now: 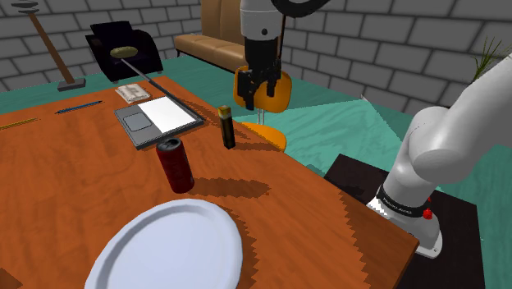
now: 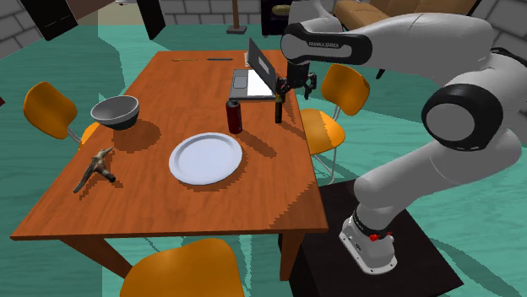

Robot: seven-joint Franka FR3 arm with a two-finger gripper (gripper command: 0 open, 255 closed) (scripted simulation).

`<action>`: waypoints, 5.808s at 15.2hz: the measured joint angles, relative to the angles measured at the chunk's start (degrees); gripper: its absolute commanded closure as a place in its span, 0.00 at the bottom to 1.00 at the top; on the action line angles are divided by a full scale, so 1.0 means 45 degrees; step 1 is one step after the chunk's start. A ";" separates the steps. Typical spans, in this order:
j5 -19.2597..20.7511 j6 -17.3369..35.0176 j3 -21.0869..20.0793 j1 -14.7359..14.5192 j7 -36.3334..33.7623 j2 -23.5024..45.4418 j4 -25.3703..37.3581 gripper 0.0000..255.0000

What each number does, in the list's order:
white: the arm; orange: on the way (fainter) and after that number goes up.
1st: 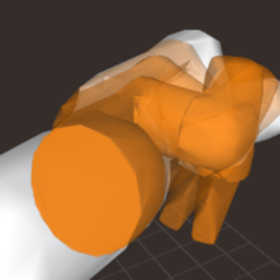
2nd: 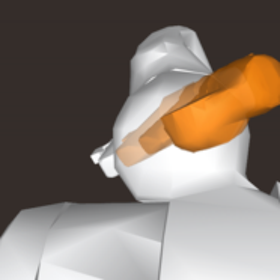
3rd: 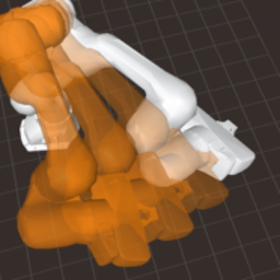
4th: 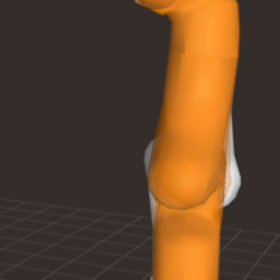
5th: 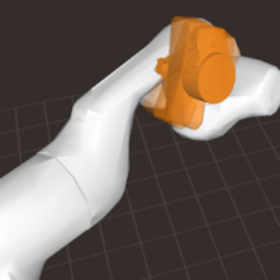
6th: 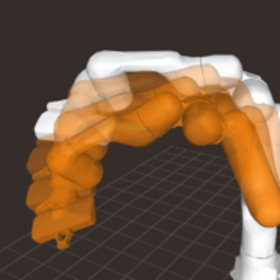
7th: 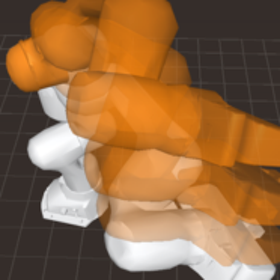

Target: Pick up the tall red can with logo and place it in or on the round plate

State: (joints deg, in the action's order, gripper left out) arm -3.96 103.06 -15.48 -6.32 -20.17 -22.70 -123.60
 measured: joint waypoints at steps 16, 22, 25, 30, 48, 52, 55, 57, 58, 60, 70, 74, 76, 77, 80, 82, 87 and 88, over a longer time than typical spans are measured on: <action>0.1812 -0.0166 -0.2405 -0.1432 -0.4055 0.7312 0.6919 0.00; 0.2553 -0.0327 -0.2549 -0.2226 -0.4879 0.9216 0.8777 0.00; 0.2601 0.0124 -0.2532 -0.2230 -0.4923 0.9315 0.8410 0.00; 0.2623 0.0548 -0.2520 -0.2214 -0.4955 0.9343 0.8010 0.00; 0.2598 0.0002 -0.2538 -0.2242 -0.4925 0.9313 0.8534 1.00; 0.2609 -0.0636 -0.2559 -0.2322 -0.4938 0.9361 0.9221 1.00; 0.2607 -0.1122 -0.2576 -0.2371 -0.4934 0.9369 0.9717 1.00; 0.2600 -0.1485 -0.2577 -0.2380 -0.4895 0.9369 1.0081 1.00; 0.2617 -0.1674 -0.2583 -0.2417 -0.4909 0.9405 1.0308 1.00; 0.2649 -0.2070 -0.2591 -0.2483 -0.4917 0.9482 1.0779 1.00; 0.2859 -0.2901 -0.3225 -0.4046 -0.6958 0.9467 1.1528 1.00; 0.3161 -0.3498 -0.3528 -0.5088 -0.8107 0.9845 1.2445 1.00; 0.3363 -0.3816 -0.3653 -0.5676 -0.8684 1.0137 1.3018 1.00; 0.3491 -0.3985 -0.3700 -0.5990 -0.8957 1.0342 1.3370 1.00; 0.3498 -0.3672 -0.3752 -0.6115 -0.9216 1.0325 1.3017 1.00; 0.3442 -0.3298 -0.3763 -0.6031 -0.9242 1.0222 1.2546 1.00; 0.3292 -0.2278 -0.3767 -0.5753 -0.9236 0.9919 1.1225 1.00; 0.3259 -0.2077 -0.3773 -0.5708 -0.9248 0.9846 1.0956 1.00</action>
State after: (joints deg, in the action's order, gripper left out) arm 10.70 93.71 -32.46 -32.00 -61.78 21.60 -74.30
